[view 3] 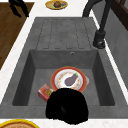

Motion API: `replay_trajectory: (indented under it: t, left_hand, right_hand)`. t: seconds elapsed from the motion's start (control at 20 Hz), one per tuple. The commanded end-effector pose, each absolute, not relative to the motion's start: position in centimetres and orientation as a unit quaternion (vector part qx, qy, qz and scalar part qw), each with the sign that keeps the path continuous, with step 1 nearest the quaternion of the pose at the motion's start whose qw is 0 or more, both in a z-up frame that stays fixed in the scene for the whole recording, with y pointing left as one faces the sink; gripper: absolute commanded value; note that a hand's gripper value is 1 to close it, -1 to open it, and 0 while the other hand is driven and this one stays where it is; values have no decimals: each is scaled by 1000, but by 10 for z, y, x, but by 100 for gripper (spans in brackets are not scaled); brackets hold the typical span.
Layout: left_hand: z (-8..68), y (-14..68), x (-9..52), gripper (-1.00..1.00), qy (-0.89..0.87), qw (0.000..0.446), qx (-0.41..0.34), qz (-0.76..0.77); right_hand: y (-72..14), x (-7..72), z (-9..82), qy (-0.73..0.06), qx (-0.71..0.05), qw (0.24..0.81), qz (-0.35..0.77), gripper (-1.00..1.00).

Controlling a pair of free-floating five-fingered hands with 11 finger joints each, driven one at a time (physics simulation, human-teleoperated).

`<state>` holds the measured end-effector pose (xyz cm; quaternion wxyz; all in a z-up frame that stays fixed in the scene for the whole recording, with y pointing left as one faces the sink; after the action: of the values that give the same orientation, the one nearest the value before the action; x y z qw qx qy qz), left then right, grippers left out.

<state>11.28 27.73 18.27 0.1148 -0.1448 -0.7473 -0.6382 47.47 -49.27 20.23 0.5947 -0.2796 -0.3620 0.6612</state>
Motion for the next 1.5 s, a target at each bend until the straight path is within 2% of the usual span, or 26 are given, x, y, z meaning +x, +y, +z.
replay_trajectory:
  t: [0.0,0.85,1.45]
  left_hand:
    - [183,277,113,0,-747,115,-145,-638]
    - [183,277,113,0,-747,115,-145,-638]
    - [183,277,113,0,-747,115,-145,-638]
  right_hand:
    - [-521,464,202,-359,-284,604,653,100]
    - [-603,453,196,-311,-335,641,617,100]
    - [-675,437,195,-327,-331,623,629,100]
